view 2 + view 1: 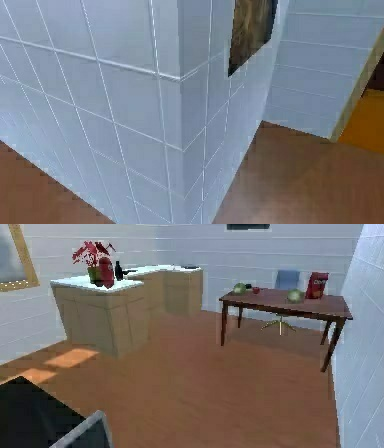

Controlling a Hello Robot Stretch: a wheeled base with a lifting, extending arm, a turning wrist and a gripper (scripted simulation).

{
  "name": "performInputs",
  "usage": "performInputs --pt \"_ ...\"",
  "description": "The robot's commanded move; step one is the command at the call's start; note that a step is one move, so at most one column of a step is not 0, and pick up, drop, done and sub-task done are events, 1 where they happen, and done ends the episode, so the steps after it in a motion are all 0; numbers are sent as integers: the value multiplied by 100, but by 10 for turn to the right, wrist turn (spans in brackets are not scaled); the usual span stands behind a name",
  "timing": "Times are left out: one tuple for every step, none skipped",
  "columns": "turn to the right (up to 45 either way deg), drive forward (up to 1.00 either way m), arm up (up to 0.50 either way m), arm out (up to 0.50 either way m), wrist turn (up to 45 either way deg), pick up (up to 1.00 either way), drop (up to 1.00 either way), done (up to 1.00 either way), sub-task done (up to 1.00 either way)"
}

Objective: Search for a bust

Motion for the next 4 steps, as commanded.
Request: performInputs --pt "450 0 0 0 0 0 0 0 0" --pt "450 0 0 0 0 0 0 0 0" --pt "450 0 0 0 0 0 0 0 0" --pt "60 0 0 0 0 0 0 0 0"
